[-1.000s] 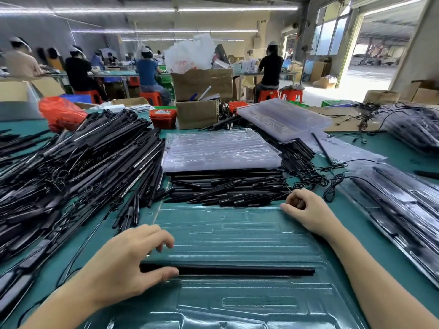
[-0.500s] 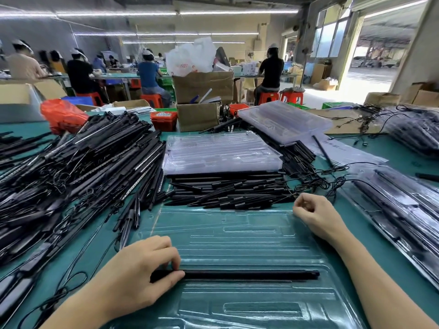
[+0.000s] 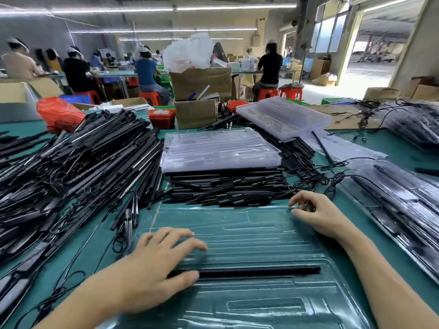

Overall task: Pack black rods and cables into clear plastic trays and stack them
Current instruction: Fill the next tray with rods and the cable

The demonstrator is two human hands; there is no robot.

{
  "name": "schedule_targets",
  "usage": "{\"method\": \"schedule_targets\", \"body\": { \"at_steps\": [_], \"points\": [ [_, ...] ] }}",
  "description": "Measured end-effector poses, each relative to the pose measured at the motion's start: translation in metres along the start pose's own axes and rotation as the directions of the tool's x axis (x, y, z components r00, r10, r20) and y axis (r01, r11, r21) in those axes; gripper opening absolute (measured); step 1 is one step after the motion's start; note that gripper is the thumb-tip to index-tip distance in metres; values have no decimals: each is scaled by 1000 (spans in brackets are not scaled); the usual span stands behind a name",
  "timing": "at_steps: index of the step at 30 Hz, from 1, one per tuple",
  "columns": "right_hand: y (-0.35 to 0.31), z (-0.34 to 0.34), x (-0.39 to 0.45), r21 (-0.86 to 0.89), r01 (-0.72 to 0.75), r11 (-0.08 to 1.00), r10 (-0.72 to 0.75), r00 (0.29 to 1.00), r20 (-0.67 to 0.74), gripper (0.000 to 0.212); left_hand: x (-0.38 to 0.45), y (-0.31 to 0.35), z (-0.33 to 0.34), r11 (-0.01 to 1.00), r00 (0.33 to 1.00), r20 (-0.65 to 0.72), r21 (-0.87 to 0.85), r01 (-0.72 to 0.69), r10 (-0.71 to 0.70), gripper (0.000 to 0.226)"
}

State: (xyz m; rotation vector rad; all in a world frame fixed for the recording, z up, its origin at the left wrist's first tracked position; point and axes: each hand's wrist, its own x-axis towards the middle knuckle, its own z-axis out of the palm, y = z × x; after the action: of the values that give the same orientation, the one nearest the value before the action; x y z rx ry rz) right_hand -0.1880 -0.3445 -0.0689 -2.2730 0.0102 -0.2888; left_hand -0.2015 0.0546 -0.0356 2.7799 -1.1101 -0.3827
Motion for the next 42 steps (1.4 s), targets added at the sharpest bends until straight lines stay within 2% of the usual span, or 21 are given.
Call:
{"method": "schedule_targets", "body": {
  "at_steps": [3, 5, 7, 11, 17, 19, 21, 24, 27, 30, 33, 35, 37, 38, 40, 42],
  "points": [
    [1, 5, 1, -32, 38, 999, -39, 998, -43, 13, 31, 10, -23, 999, 996, -81, 16, 30, -29, 53],
    [3, 5, 1, -28, 45, 999, -46, 997, -56, 12, 62, 19, -31, 999, 978, -207, -32, 9, -15, 40],
    [7, 4, 0, -14, 52, 999, -52, 996, -68, 12, 92, 27, -30, 988, 956, -294, -153, -25, -21, 33],
    [10, 4, 0, 4, 61, 998, -60, 993, -104, 11, 132, 29, -17, 980, 934, -340, -193, 41, -106, 36],
    [12, 4, 1, -22, 50, 998, -52, 993, -106, 11, 149, 19, -13, 972, 881, -420, -181, 152, -216, 21],
    [12, 4, 2, -28, 50, 998, -53, 993, -107, 11, 145, 18, -17, 972, 859, -467, -194, 130, -208, 15],
    [12, 4, 2, -30, 47, 998, -50, 993, -106, 11, 137, 21, -22, 959, 811, -553, -282, 35, -192, 11],
    [10, 4, 2, -25, 44, 999, -47, 993, -106, 11, 117, 33, -32, 859, 766, -618, -477, -187, -176, 16],
    [10, 5, 2, -22, 44, 999, -47, 993, -104, 10, 96, 49, -41, 680, 792, -592, -642, -354, -147, 12],
    [10, 5, 2, -37, 37, 999, -41, 993, -109, 11, 78, 62, -50, 532, 835, -545, -730, -429, -74, 13],
    [9, 5, 1, -43, 30, 999, -35, 993, -111, 12, 60, 69, -59, 403, 883, -453, -791, -461, 123, 11],
    [8, 5, 1, -48, 24, 999, -29, 993, -112, 13, 52, 72, -65, 357, 894, -368, -824, -441, 254, 5],
    [8, 5, 2, -50, 22, 999, -27, 994, -110, 14, 49, 75, -67, 395, 906, -325, -821, -412, 270, 14],
    [8, 5, 2, -47, 22, 999, -27, 994, -109, 14, 49, 77, -65, 447, 917, -311, -803, -395, 252, 21],
    [9, 6, 2, -49, 23, 999, -28, 994, -108, 15, 50, 82, -60, 602, 935, -267, -716, -354, 231, 26],
    [9, 6, 2, -49, 23, 999, -28, 994, -110, 16, 51, 88, -50, 793, 943, -224, -513, -328, 246, 30]
  ]
}}
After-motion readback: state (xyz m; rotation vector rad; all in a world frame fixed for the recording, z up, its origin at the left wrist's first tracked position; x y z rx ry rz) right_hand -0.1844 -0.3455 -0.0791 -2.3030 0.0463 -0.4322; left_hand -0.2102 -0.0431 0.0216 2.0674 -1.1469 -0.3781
